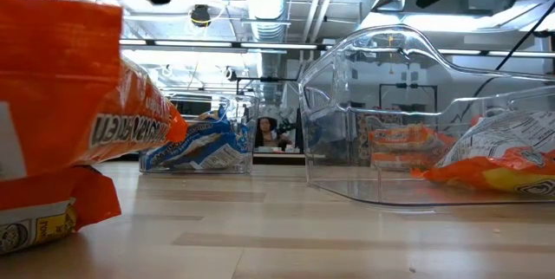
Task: Sort Maruchan noodles
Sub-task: Put the orange noodle pack into the bottom transparent bin
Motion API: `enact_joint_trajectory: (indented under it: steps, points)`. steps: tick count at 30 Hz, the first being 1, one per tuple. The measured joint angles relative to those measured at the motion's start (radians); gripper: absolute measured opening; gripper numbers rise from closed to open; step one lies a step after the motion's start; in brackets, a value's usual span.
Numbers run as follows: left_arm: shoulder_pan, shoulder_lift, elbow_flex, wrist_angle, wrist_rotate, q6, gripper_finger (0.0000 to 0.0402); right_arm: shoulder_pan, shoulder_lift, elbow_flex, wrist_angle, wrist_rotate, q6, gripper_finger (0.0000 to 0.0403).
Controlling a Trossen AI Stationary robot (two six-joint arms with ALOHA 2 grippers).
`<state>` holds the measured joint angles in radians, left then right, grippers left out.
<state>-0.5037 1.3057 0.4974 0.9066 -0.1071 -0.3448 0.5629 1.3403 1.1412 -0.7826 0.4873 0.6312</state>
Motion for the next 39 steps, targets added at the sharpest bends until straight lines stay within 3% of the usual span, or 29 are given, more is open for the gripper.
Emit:
enact_joint_trajectory:
  steps: [3, 6, 11, 14, 16, 20, 24, 39]
  points:
    - [-0.023, 0.109, 0.147, -0.160, 0.083, 0.052, 0.0188, 0.000, 0.000, 0.000, -0.001, 0.000, 0.000, 0.0244]
    - [-0.062, 0.195, 0.333, -0.491, 0.103, 0.142, 0.0188, 0.000, 0.000, 0.000, -0.002, 0.000, -0.003, 0.0244]
    - [-0.158, 0.368, 0.666, -1.063, -0.079, 0.153, 0.0188, 0.000, 0.000, 0.000, -0.003, 0.000, -0.012, 0.0244]
    - [-0.210, 0.479, 0.830, -1.299, -0.198, 0.145, 0.0188, 0.000, 0.000, 0.000, -0.003, 0.000, -0.014, 0.0244]
    - [-0.234, 0.544, 0.918, -1.406, -0.219, 0.141, 0.0188, 0.000, 0.000, 0.000, -0.003, 0.000, -0.013, 0.0244]
    - [-0.264, 0.637, 1.036, -1.565, -0.224, 0.089, 0.0187, 0.000, 0.000, 0.000, -0.002, 0.000, -0.011, 0.0244]
    - [-0.266, 0.669, 1.076, -1.712, -0.299, -0.015, 0.0187, 0.000, 0.000, 0.000, -0.002, 0.000, -0.011, 0.0244]
    - [-0.201, 0.717, 1.072, -1.697, -0.139, -0.115, 0.0187, 0.000, 0.000, 0.000, -0.003, 0.003, -0.011, 0.0244]
